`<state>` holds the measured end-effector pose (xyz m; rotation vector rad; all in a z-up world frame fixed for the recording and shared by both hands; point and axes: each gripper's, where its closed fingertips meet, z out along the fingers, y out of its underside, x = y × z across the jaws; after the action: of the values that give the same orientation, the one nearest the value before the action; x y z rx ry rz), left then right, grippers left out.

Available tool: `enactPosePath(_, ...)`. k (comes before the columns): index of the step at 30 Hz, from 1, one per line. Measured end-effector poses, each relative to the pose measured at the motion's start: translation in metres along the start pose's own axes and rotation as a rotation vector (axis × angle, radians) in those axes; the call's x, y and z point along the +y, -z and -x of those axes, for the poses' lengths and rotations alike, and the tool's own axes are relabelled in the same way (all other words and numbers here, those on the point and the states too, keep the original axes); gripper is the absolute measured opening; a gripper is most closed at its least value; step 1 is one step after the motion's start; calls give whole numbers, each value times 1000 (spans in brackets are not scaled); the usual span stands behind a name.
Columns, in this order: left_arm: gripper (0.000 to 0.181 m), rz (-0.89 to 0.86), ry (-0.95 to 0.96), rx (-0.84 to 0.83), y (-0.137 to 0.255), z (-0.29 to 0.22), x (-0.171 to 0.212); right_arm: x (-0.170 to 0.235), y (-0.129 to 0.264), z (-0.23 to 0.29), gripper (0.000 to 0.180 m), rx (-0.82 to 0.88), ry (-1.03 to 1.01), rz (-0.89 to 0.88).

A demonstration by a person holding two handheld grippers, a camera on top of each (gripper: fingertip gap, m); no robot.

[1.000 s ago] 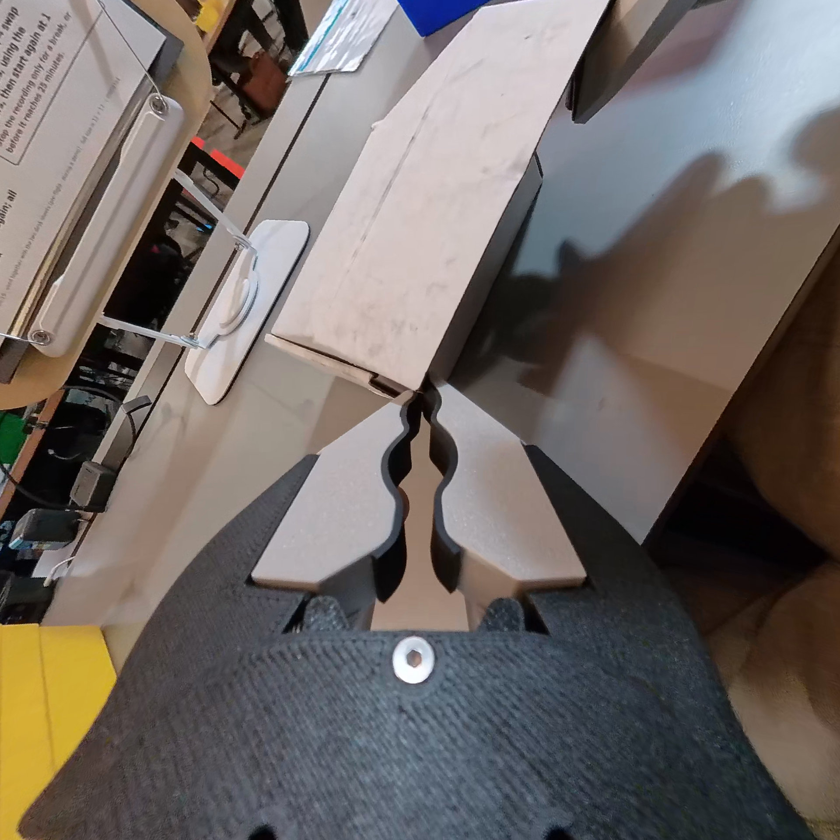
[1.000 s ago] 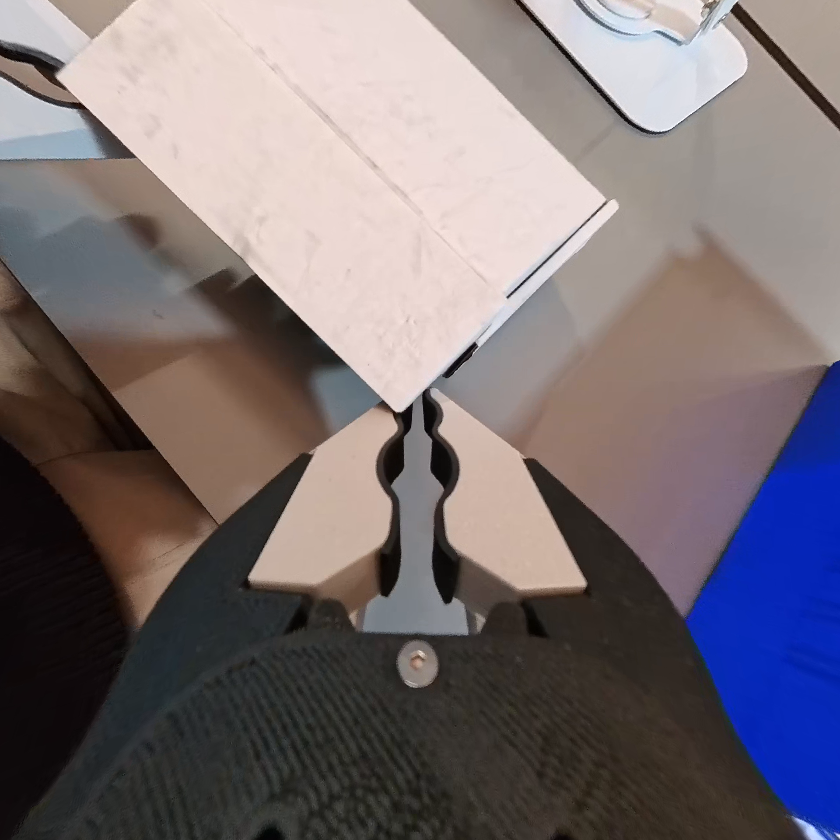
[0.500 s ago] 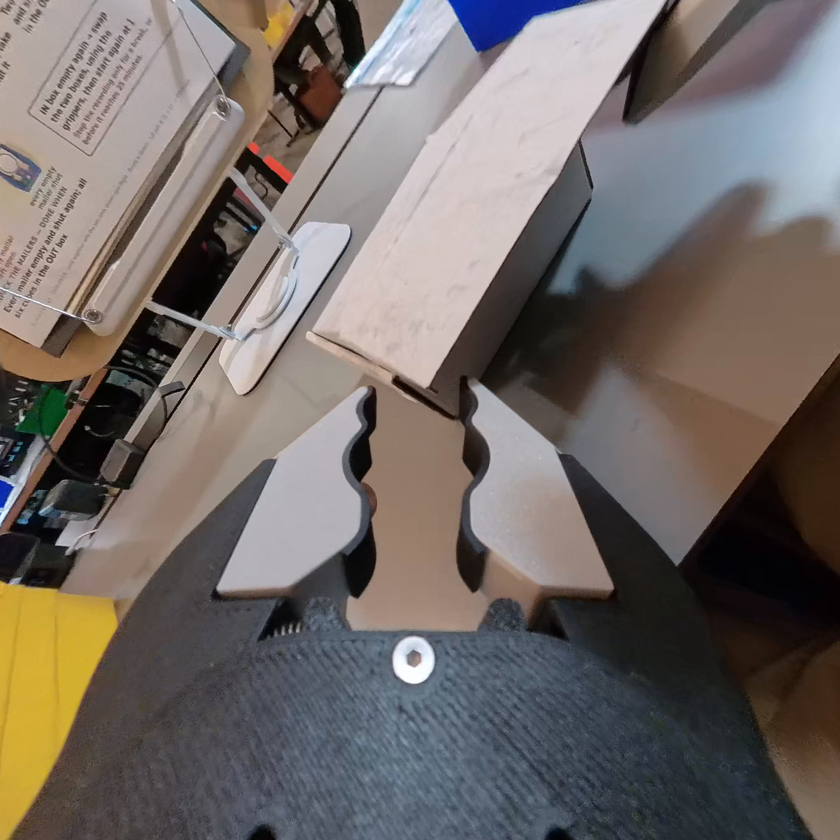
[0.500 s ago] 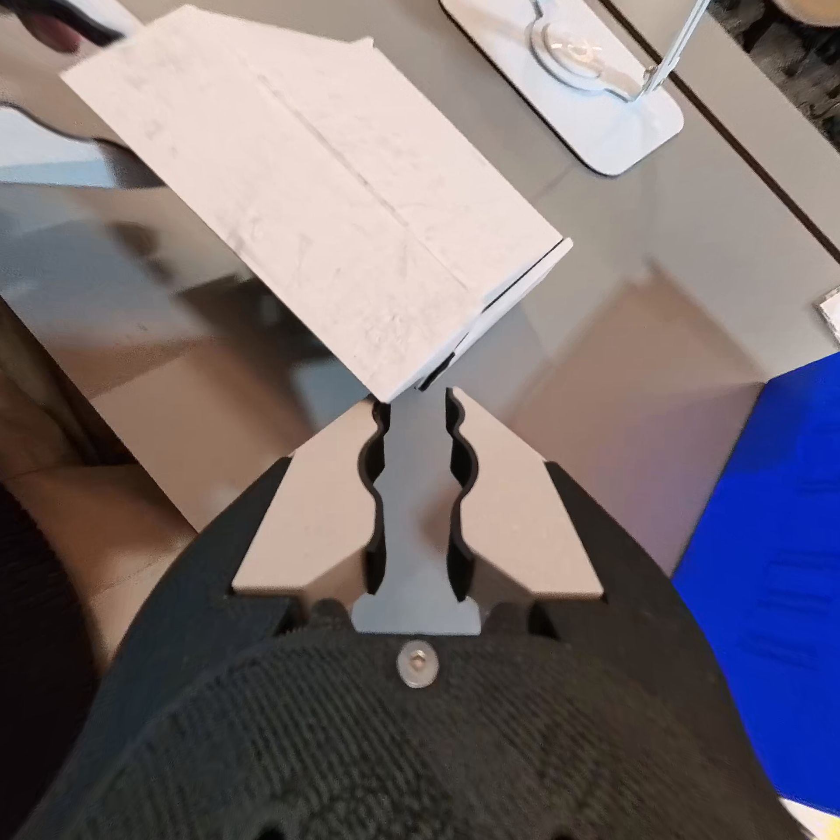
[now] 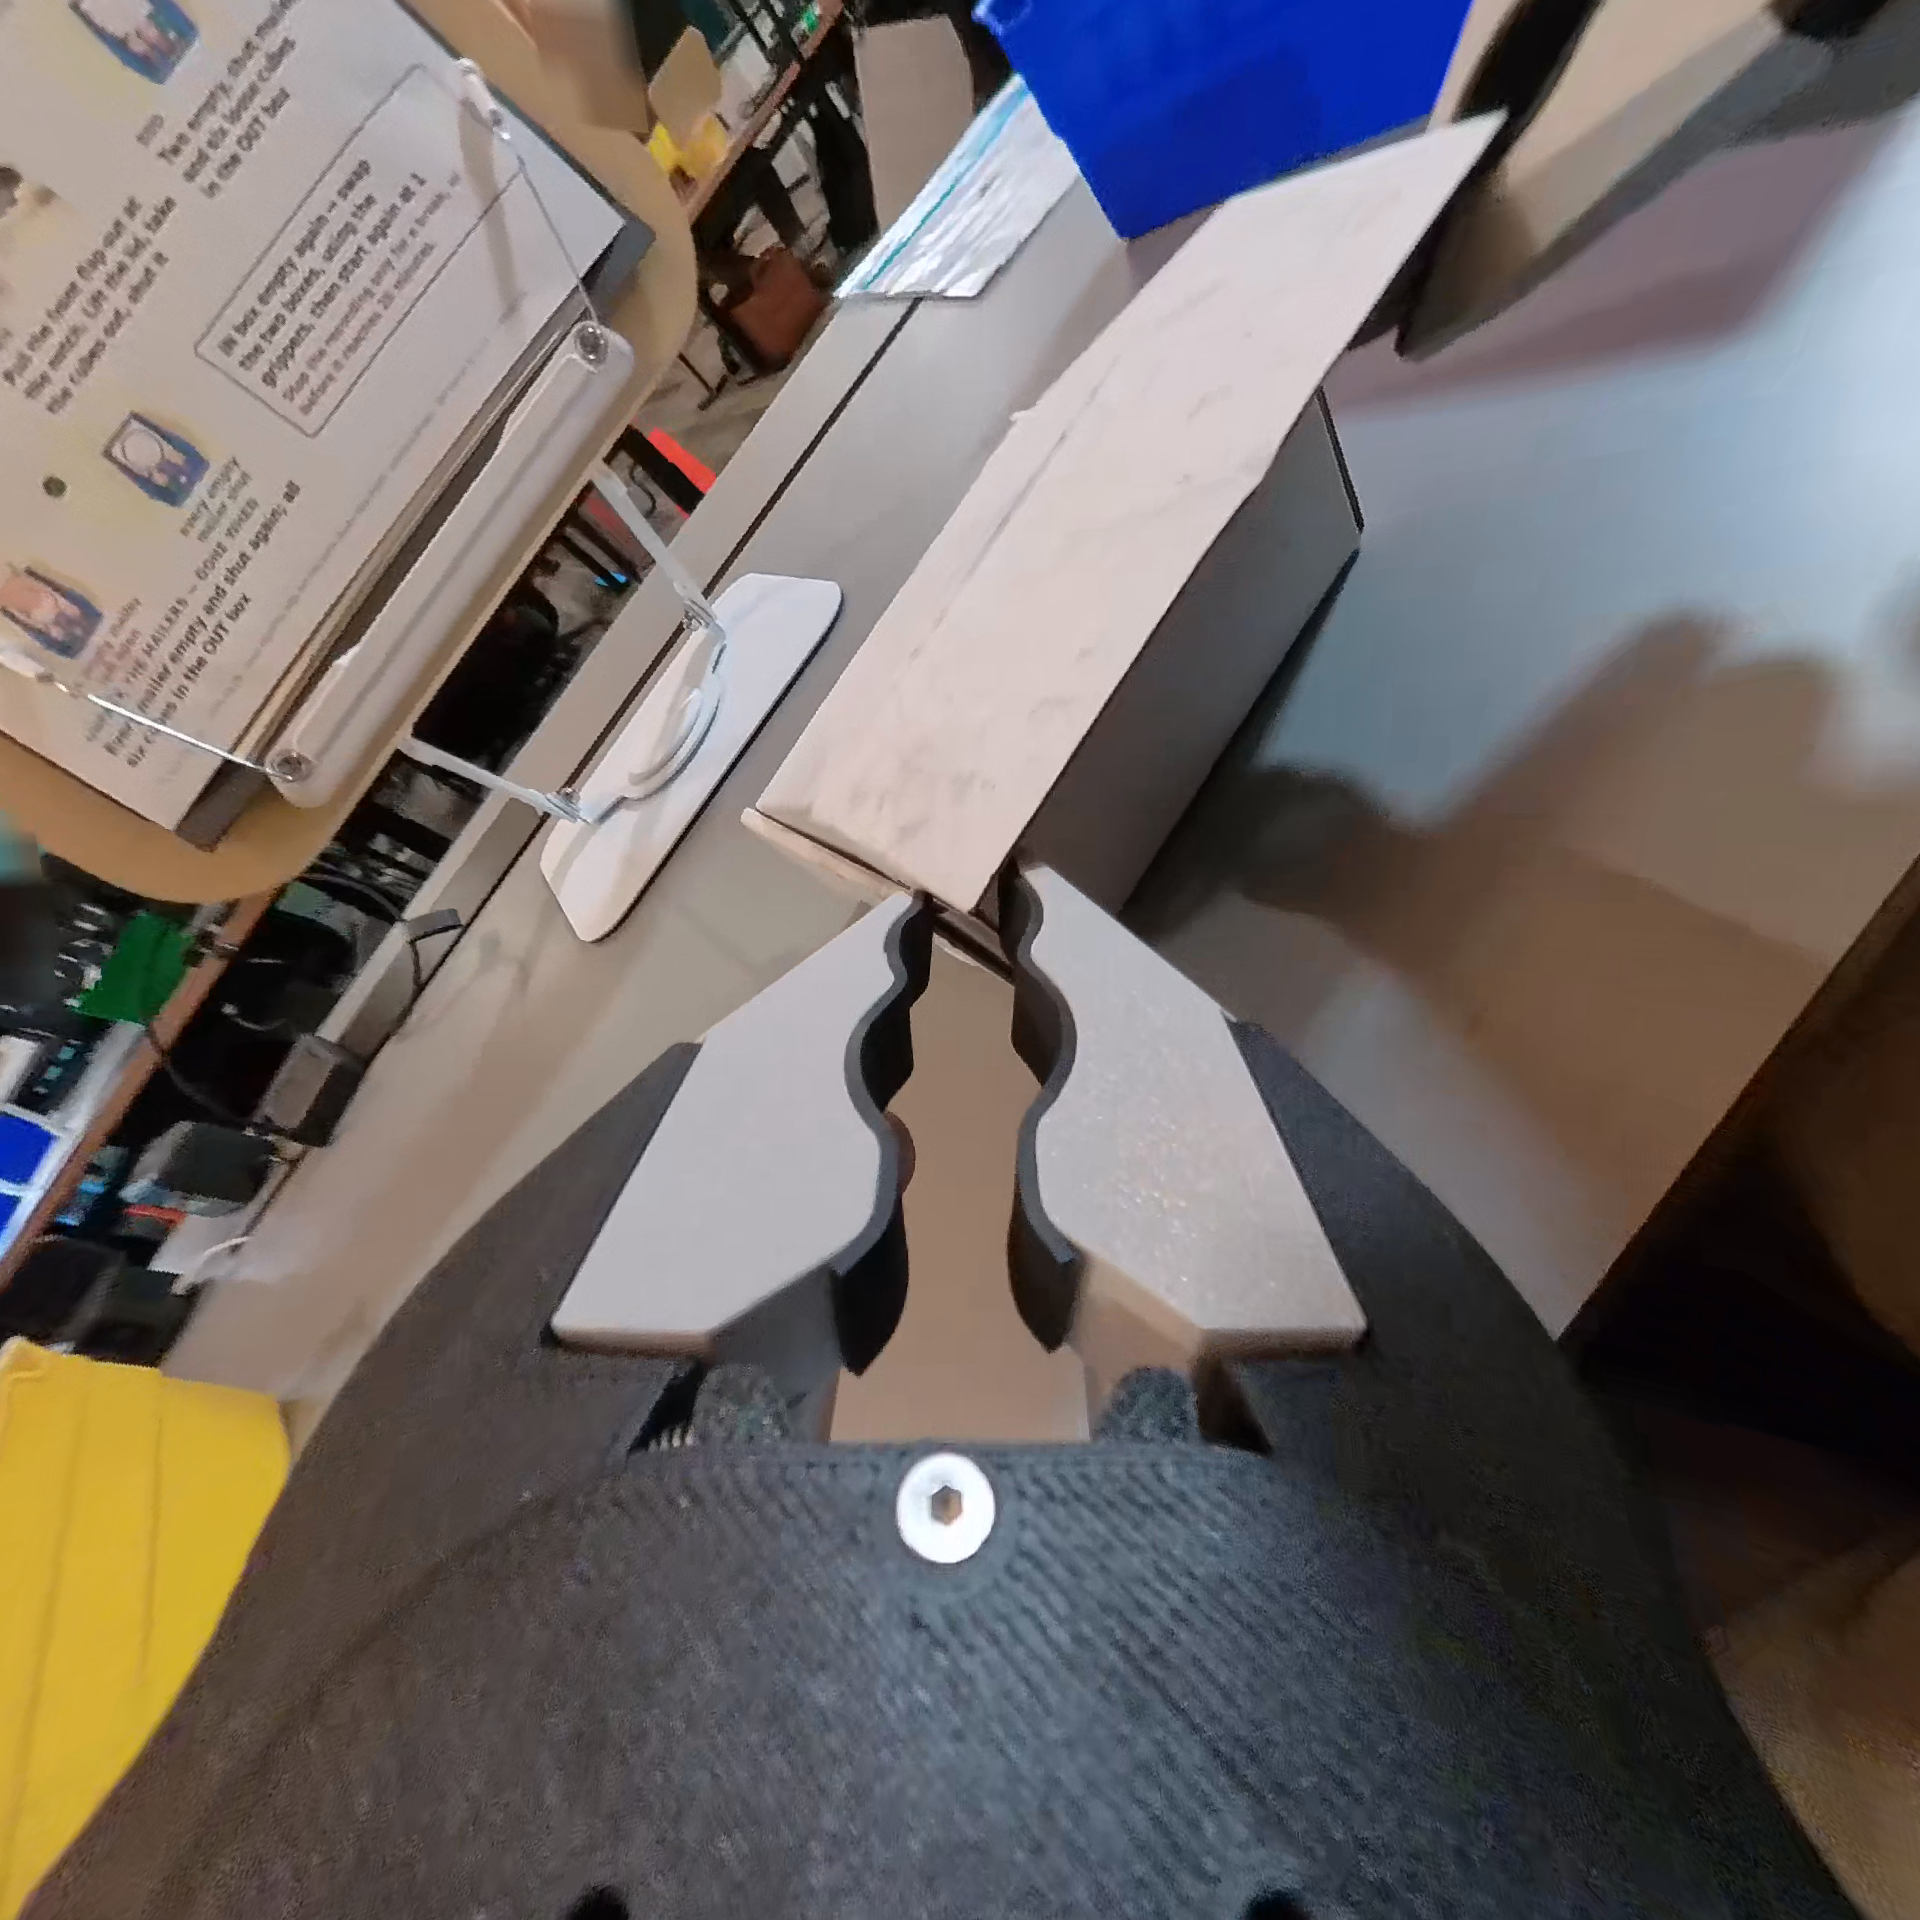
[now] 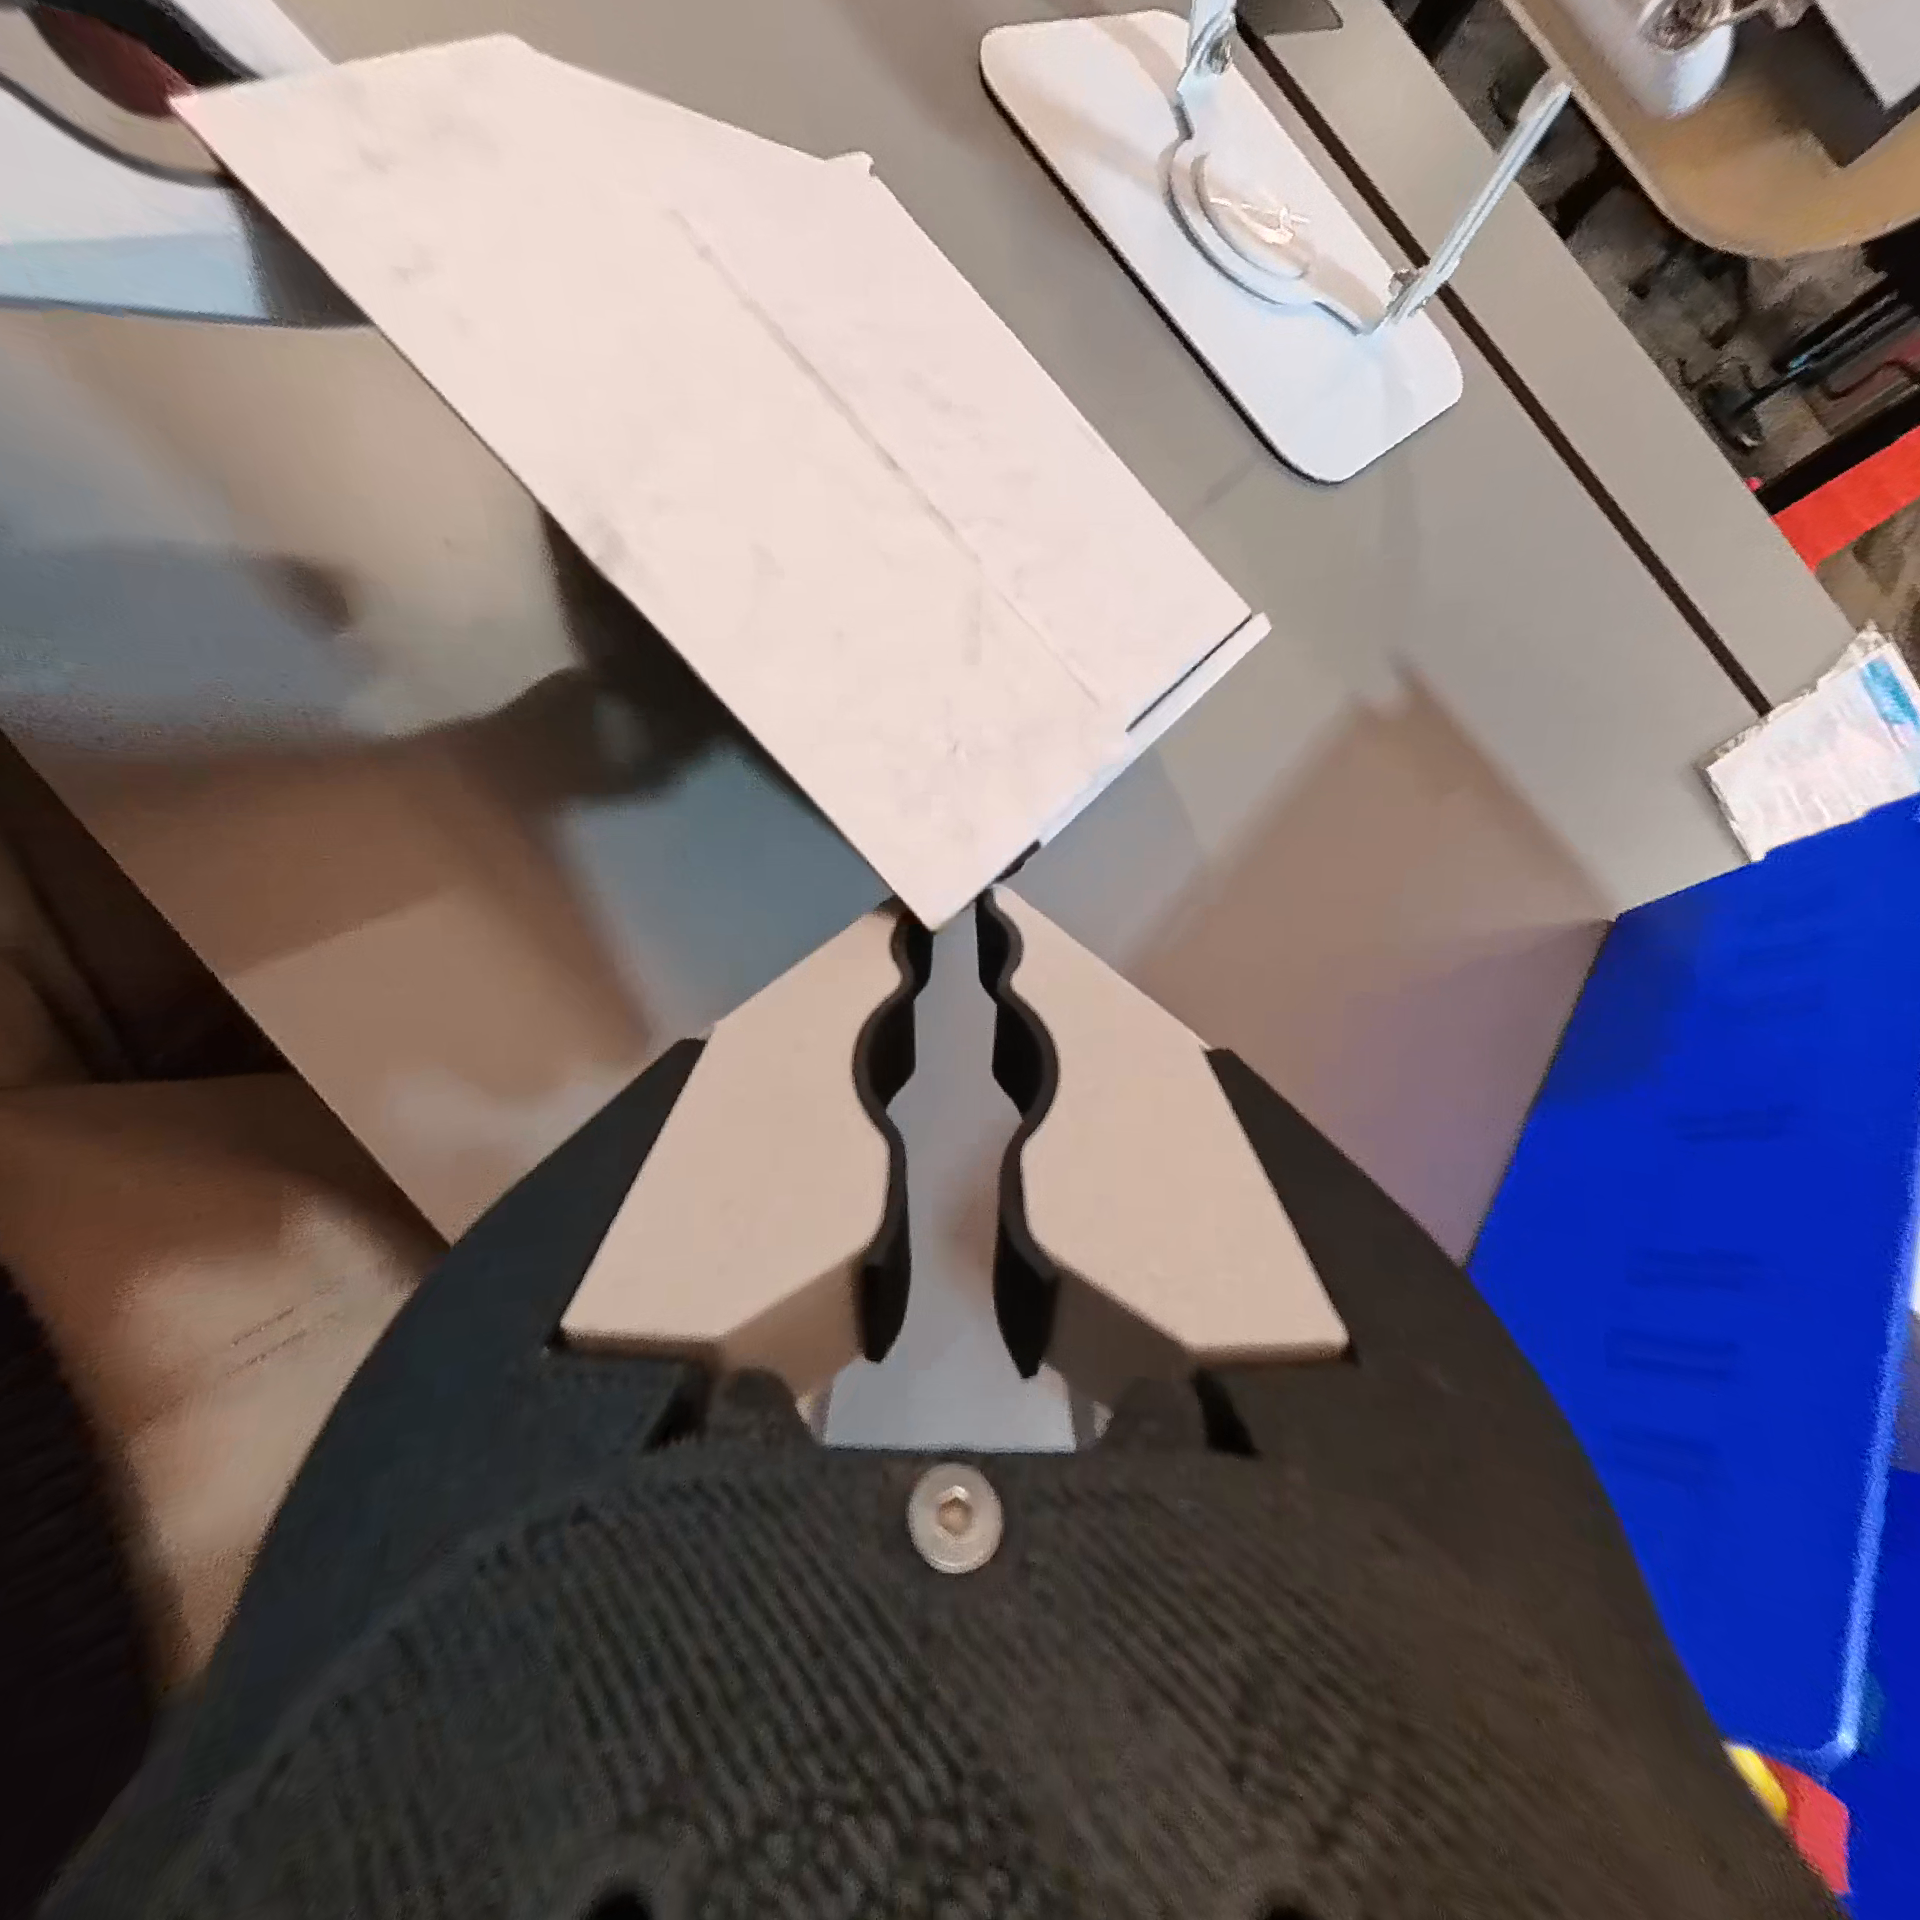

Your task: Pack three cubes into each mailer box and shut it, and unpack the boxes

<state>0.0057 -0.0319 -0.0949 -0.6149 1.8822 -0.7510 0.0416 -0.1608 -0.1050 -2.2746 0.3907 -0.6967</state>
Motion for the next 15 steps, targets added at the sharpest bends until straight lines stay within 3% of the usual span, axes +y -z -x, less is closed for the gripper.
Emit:
enactPosePath(7,8,26,49,66,2,-5,2,6,1,8,6,-86,-95,49)
enactPosePath(15,8,74,-5,70,-1,-9,10,15,-6,12,6,-94,-72,95)
